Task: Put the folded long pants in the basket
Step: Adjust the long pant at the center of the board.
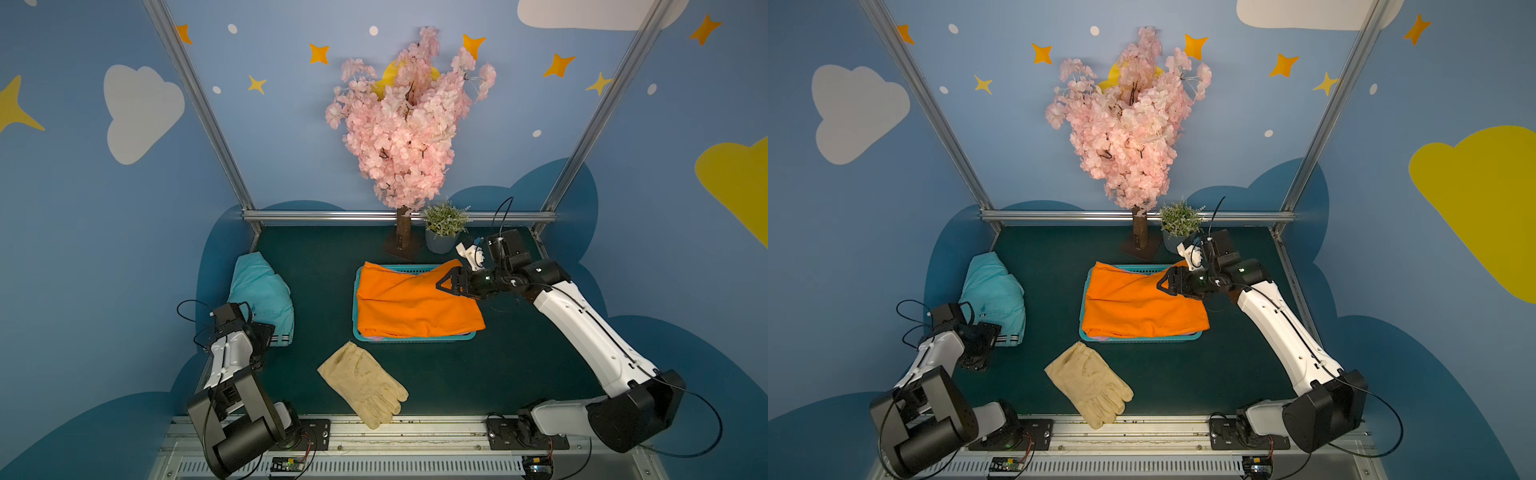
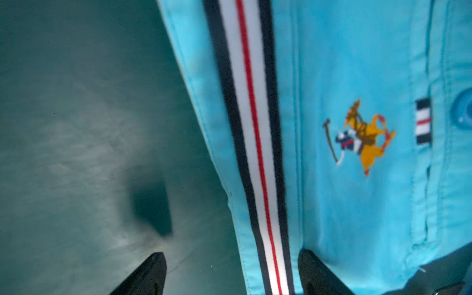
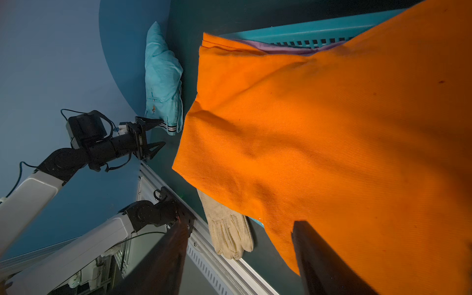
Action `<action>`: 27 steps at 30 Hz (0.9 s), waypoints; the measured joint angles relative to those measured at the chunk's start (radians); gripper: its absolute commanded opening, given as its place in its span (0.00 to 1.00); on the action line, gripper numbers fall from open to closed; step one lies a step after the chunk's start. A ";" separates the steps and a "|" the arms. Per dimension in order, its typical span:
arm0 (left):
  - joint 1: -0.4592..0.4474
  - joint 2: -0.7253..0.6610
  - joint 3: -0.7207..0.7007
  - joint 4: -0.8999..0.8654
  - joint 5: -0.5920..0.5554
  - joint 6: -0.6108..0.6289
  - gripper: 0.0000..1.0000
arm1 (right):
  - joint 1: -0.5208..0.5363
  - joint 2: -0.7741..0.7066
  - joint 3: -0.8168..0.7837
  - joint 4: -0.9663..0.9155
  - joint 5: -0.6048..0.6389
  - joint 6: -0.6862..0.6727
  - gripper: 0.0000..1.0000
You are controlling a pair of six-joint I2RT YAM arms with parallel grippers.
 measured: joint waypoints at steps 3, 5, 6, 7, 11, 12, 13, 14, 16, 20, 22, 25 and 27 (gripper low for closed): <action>0.046 0.029 -0.002 0.055 0.027 -0.014 0.82 | 0.003 0.005 0.000 -0.006 0.000 -0.006 0.69; 0.058 0.054 -0.005 0.093 0.044 -0.026 0.82 | 0.003 0.010 0.000 -0.010 0.000 -0.006 0.69; 0.061 0.069 -0.008 0.113 0.052 -0.029 0.81 | 0.003 0.012 0.000 -0.013 0.000 -0.007 0.69; 0.061 0.082 -0.006 0.124 0.055 -0.034 0.80 | 0.004 0.015 0.000 -0.018 0.000 -0.007 0.69; 0.075 0.113 0.002 0.146 0.080 -0.051 0.73 | 0.009 0.026 0.002 -0.032 0.001 -0.014 0.69; 0.077 0.118 0.005 0.148 0.084 -0.055 0.69 | 0.009 0.026 0.002 -0.036 0.002 -0.014 0.69; 0.078 0.122 0.005 0.154 0.087 -0.055 0.63 | 0.010 0.026 0.002 -0.038 0.002 -0.016 0.69; 0.079 0.125 0.000 0.183 0.094 -0.057 0.58 | 0.010 0.026 0.002 -0.039 0.002 -0.018 0.69; 0.079 0.135 -0.010 0.230 0.107 -0.059 0.45 | 0.011 0.026 0.002 -0.043 0.004 -0.021 0.69; 0.076 0.147 -0.032 0.296 0.124 -0.060 0.21 | 0.013 0.026 0.002 -0.049 0.006 -0.021 0.69; 0.075 0.145 -0.038 0.315 0.129 -0.055 0.12 | 0.016 0.026 0.002 -0.050 0.006 -0.021 0.69; 0.074 0.116 -0.045 0.325 0.136 -0.049 0.02 | 0.019 0.026 0.002 -0.051 0.006 -0.021 0.68; 0.073 0.079 -0.050 0.322 0.140 -0.043 0.02 | 0.020 0.026 0.002 -0.051 0.006 -0.021 0.68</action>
